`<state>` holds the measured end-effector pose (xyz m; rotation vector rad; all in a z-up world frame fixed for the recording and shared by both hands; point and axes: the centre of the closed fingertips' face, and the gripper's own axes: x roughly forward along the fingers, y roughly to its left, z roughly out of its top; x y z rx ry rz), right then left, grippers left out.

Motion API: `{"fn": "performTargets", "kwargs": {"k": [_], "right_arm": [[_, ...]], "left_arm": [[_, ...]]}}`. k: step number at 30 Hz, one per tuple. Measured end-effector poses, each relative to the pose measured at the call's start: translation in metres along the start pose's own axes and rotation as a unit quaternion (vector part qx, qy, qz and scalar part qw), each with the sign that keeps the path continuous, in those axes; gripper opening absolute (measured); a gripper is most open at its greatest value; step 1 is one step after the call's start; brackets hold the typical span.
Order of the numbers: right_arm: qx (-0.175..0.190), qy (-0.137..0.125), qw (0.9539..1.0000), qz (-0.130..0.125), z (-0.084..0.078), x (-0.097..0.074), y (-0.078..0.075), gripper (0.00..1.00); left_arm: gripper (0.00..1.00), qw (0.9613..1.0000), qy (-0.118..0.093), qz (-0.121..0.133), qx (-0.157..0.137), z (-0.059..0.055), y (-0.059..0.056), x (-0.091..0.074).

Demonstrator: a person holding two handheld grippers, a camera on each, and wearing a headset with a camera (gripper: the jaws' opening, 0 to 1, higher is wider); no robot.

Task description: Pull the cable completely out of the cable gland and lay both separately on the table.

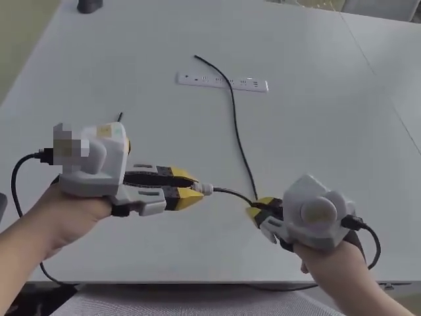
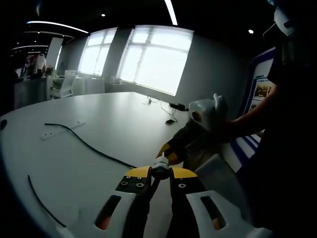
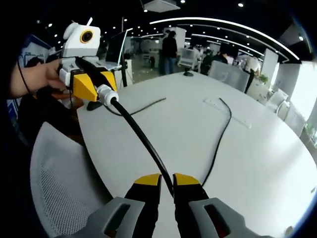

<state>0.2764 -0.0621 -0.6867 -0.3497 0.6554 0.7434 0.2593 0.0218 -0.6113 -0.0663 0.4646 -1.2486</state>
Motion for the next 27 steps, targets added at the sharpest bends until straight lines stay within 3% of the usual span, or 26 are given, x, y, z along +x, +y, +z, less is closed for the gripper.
{"fn": "performTargets", "kwargs": {"k": [6, 7, 10, 14, 20, 23, 27], "right_arm": [[-0.041, -0.016, 0.9989, 0.015, 0.019, -0.01, 0.018, 0.19], [-0.071, -0.019, 0.9972, 0.009, 0.026, -0.012, 0.02, 0.19], [-0.117, -0.024, 0.9929, 0.0, 0.038, -0.016, 0.026, 0.18], [-0.191, -0.023, 0.9813, -0.006, 0.057, -0.014, 0.033, 0.15], [-0.22, -0.024, 0.9752, -0.008, 0.068, -0.007, 0.038, 0.11], [-0.22, -0.027, 0.9752, -0.004, 0.071, -0.006, 0.04, 0.09], [-0.235, -0.033, 0.9715, 0.007, 0.074, -0.007, 0.047, 0.05]], "left_arm": [[0.15, 1.0, 0.003, 0.002, -0.007, -0.001, 0.0, 0.0], [0.15, 1.0, 0.003, 0.002, -0.009, -0.001, 0.0, 0.0], [0.15, 0.9999, 0.004, 0.002, -0.01, -0.001, 0.0, 0.0], [0.15, 0.9999, 0.006, 0.001, -0.009, -0.001, -0.001, 0.001], [0.15, 1.0, 0.005, 0.0, -0.007, 0.002, -0.002, 0.001], [0.15, 0.9999, 0.008, -0.003, -0.009, 0.001, -0.003, 0.002], [0.15, 0.9999, 0.004, 0.001, -0.01, 0.002, -0.002, 0.002]]}}
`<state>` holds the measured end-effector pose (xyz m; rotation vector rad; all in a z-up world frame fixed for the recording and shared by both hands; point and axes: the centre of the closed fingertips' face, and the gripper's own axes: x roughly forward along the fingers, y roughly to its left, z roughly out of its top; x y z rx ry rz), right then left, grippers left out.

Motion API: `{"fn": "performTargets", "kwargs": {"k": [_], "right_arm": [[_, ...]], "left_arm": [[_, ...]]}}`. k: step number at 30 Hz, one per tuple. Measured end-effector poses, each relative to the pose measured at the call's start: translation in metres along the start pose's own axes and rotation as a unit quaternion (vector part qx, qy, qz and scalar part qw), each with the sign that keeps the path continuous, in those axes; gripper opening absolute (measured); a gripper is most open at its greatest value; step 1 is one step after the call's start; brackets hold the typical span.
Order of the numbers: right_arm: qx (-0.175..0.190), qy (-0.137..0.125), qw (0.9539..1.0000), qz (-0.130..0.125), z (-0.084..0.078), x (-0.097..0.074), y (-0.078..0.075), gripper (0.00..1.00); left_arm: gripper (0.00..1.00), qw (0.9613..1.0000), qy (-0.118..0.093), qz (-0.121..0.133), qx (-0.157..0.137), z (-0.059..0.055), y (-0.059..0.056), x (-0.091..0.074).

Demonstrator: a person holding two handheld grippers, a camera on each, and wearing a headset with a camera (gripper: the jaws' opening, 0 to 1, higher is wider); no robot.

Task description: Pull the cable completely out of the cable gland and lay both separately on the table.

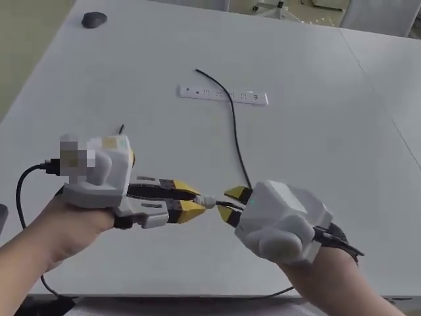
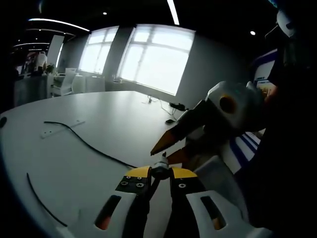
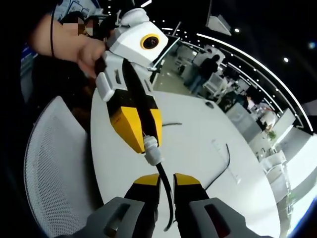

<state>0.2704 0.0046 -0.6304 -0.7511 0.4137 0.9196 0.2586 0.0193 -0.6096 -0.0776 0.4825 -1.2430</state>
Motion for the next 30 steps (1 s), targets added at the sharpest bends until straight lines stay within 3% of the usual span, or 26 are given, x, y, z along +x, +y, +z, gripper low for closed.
{"fn": "performTargets", "kwargs": {"k": [3, 7, 15, 26, 30], "right_arm": [[-0.029, 0.003, 0.9996, 0.0, 0.003, -0.001, 0.003, 0.04], [-0.042, -0.002, 0.9991, 0.002, 0.007, -0.002, 0.008, 0.03], [-0.044, 0.004, 0.999, -0.004, 0.004, -0.001, 0.009, 0.01], [-0.016, 0.007, 0.9998, -0.006, -0.002, 0.0, 0.004, 0.0], [0.016, 0.01, 0.9997, -0.014, -0.009, -0.001, -0.003, 0.0]], "left_arm": [[0.15, 1.0, 0.003, 0.002, 0.001, -0.002, 0.0, 0.0], [0.15, 1.0, 0.005, 0.005, 0.0, -0.004, 0.001, 0.0], [0.15, 1.0, 0.008, 0.006, -0.001, -0.006, 0.0, 0.002], [0.15, 0.9999, 0.008, 0.008, 0.004, -0.005, 0.001, 0.003], [0.15, 0.9999, 0.005, 0.01, 0.005, -0.004, 0.003, 0.001]]}}
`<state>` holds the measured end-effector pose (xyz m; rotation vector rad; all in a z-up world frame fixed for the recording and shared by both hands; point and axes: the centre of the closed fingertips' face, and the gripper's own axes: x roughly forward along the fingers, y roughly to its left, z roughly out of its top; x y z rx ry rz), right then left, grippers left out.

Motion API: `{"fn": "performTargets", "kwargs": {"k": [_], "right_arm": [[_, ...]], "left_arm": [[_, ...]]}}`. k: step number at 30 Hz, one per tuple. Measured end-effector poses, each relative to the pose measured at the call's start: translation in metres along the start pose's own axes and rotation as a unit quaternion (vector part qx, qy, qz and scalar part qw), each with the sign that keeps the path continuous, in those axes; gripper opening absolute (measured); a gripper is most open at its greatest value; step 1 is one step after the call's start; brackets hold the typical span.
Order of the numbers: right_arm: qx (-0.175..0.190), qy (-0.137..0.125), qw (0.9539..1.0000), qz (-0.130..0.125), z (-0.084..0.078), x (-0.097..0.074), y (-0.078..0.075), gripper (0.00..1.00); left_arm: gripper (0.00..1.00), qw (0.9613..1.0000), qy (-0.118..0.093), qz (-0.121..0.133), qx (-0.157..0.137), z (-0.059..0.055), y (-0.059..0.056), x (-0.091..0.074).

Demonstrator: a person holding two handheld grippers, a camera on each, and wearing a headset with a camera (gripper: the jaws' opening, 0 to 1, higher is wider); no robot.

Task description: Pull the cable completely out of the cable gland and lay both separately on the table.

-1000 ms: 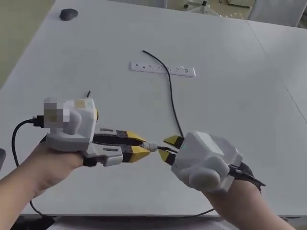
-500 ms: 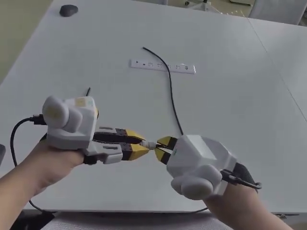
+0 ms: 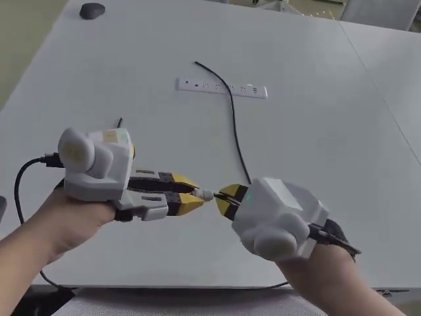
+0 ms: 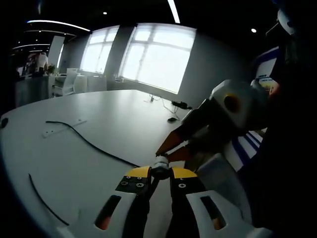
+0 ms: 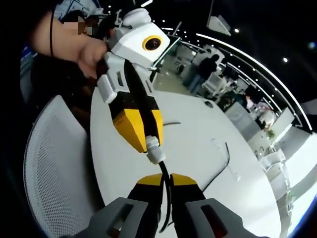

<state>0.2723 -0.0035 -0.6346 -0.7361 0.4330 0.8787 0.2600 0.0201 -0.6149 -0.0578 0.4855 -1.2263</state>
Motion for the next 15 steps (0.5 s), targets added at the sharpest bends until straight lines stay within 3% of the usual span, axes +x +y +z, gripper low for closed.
{"fn": "performTargets", "kwargs": {"k": [8, 15], "right_arm": [[0.071, 0.005, 0.9974, -0.014, -0.022, 0.002, -0.014, 0.0], [0.154, 0.013, 0.9876, -0.024, -0.044, 0.005, -0.022, 0.0]], "left_arm": [[0.15, 0.9999, -0.009, 0.008, 0.003, 0.004, 0.003, -0.003], [0.15, 0.9998, -0.013, 0.012, 0.005, 0.004, 0.004, -0.006]]}}
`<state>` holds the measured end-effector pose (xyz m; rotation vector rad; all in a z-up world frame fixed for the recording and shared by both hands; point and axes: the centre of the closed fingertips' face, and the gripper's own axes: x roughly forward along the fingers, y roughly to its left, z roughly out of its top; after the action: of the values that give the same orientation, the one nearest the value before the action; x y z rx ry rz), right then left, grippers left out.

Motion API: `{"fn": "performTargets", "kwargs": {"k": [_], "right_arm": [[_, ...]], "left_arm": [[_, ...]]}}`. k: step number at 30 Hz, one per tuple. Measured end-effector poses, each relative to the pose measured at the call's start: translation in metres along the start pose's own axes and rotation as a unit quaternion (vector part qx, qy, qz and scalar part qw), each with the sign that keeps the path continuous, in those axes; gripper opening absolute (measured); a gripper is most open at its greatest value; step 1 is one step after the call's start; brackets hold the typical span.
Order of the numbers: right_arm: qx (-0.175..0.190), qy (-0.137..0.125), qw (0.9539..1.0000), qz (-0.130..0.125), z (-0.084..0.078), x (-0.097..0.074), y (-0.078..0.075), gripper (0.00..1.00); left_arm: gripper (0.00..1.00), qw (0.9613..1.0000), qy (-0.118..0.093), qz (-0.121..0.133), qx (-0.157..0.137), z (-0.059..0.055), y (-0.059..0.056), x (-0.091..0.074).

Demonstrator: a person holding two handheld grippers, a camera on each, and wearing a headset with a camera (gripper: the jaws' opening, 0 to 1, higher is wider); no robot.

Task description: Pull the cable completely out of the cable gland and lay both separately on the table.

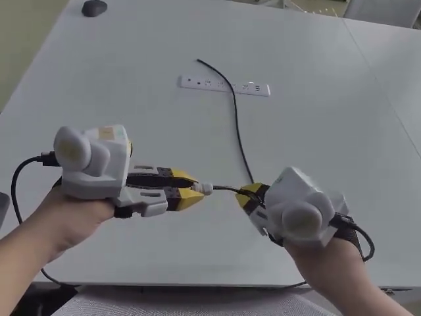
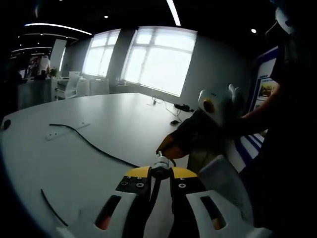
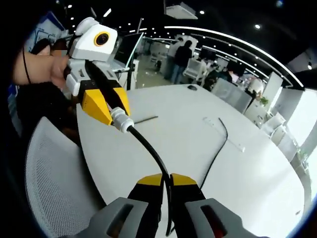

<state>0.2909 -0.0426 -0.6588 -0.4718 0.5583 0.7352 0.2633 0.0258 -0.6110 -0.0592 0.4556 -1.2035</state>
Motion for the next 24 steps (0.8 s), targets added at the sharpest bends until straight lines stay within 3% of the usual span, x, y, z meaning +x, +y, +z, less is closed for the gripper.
{"fn": "performTargets", "kwargs": {"k": [8, 13, 18, 24], "right_arm": [[0.106, 0.018, 0.9942, -0.012, -0.024, 0.006, -0.008, 0.0], [0.176, 0.033, 0.9838, -0.017, -0.043, 0.008, -0.013, 0.0], [0.254, 0.039, 0.9665, -0.007, -0.055, 0.009, -0.008, 0.0], [0.272, 0.046, 0.9613, -0.001, -0.061, 0.009, -0.001, 0.0]], "left_arm": [[0.15, 1.0, 0.001, -0.002, 0.004, 0.0, -0.002, 0.001], [0.15, 1.0, 0.001, -0.003, 0.004, 0.0, -0.002, 0.001], [0.15, 1.0, 0.005, -0.006, 0.003, -0.003, -0.005, 0.003], [0.15, 0.9999, 0.013, -0.007, 0.006, -0.006, -0.008, 0.005]]}}
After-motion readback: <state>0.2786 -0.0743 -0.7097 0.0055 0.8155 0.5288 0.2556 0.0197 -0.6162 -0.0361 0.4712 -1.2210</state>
